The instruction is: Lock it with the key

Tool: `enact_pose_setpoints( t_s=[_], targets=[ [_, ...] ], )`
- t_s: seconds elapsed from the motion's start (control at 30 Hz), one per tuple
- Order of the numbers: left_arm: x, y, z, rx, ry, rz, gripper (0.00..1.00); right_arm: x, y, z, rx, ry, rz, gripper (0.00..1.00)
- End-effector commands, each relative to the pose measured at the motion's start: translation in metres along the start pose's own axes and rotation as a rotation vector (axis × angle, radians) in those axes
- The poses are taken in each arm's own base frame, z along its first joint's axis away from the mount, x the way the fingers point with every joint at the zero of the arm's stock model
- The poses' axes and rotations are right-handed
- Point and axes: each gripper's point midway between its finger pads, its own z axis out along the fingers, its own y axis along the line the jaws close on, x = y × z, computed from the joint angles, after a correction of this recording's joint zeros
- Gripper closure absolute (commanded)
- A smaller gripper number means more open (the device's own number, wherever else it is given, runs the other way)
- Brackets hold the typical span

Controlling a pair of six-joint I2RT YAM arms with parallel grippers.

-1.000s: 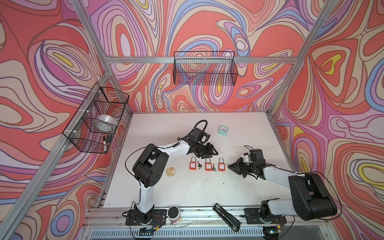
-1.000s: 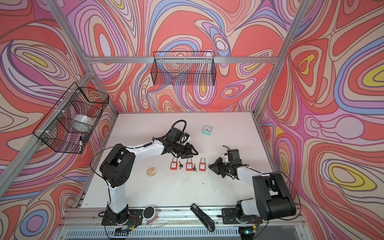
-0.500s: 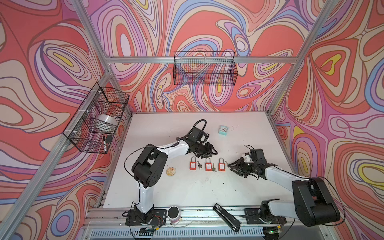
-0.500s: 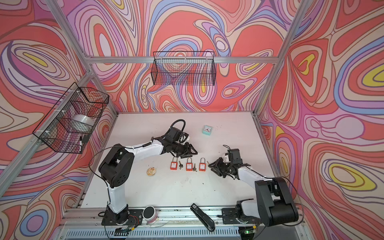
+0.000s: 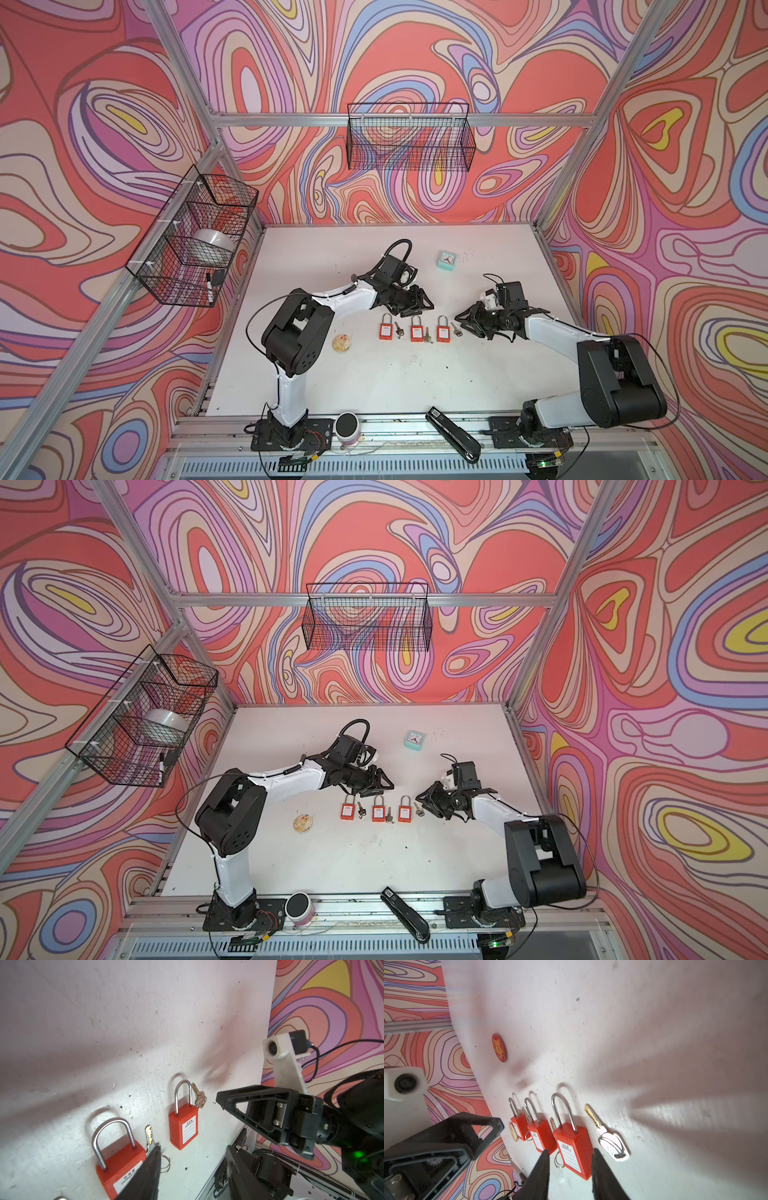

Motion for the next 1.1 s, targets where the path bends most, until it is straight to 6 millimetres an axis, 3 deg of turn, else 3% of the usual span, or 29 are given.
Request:
enact_pose_setpoints(
  t_s=[0.0, 0.4, 1.07],
  targets=[
    [-0.001, -0.001, -0.014, -0.005, -0.027, 0.016, 0.48, -0.008, 0.002, 0.007, 0.006, 0.014, -0.051, 0.65],
    [-0.003, 0.003, -0.021, -0.011, -0.042, 0.008, 0.48, 0.003, -0.015, 0.023, 0.02, 0.097, -0.019, 0.64],
    [-0.001, 0.004, -0.023, -0.011, -0.045, 0.011, 0.47, 0.028, -0.03, 0.014, 0.034, 0.114, 0.005, 0.64]
  ],
)
